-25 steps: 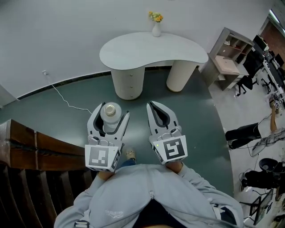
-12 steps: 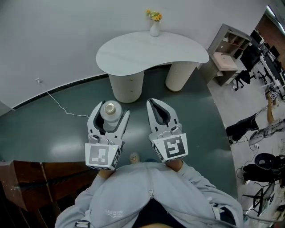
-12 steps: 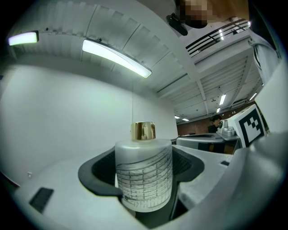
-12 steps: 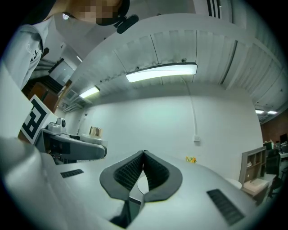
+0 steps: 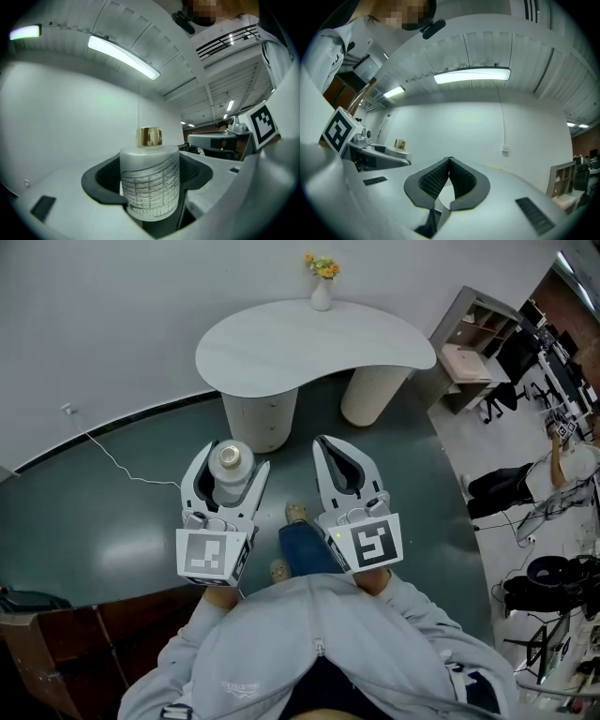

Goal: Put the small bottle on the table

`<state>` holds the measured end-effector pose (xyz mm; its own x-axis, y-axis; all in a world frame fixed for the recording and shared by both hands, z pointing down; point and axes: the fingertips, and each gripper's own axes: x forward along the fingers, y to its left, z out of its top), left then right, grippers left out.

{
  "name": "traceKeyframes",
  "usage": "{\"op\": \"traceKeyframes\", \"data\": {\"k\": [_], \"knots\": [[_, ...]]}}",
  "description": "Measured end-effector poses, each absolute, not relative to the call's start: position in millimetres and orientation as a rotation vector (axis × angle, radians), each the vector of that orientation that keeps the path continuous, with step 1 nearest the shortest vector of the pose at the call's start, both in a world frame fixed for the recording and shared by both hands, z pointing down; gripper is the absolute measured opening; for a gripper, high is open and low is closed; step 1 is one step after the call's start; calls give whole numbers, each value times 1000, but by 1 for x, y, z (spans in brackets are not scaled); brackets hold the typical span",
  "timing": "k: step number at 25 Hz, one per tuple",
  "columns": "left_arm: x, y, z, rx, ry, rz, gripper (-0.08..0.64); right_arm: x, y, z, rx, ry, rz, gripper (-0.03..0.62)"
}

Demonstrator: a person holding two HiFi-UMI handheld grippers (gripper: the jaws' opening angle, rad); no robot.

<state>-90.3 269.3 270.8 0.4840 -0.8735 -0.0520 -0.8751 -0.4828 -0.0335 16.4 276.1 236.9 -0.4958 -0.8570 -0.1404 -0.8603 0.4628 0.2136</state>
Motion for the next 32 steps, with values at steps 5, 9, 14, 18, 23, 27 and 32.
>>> {"op": "traceKeyframes", "data": {"k": [5, 9, 14, 18, 23, 27, 32], "knots": [[-98, 256, 276, -2669, 1559, 49, 333, 8, 263, 234, -1550, 2680, 425, 26], [-95, 243, 278, -2668, 1557, 62, 333, 9, 249, 236, -1541, 2678, 437, 26], [-89, 218, 273, -2648, 1572, 79, 333, 16, 221, 238, -1535, 2665, 424, 26], [-83, 190, 280, -2647, 1595, 68, 333, 26, 188, 247, -1541, 2665, 407, 26], [-73, 147, 282, -2648, 1605, 44, 333, 34, 136, 255, -1555, 2669, 361, 26], [-70, 104, 282, -2644, 1621, 31, 333, 33, 93, 264, -1531, 2696, 366, 26], [-59, 53, 283, -2621, 1659, 37, 333, 44, 41, 265, -1503, 2717, 361, 26]]}}
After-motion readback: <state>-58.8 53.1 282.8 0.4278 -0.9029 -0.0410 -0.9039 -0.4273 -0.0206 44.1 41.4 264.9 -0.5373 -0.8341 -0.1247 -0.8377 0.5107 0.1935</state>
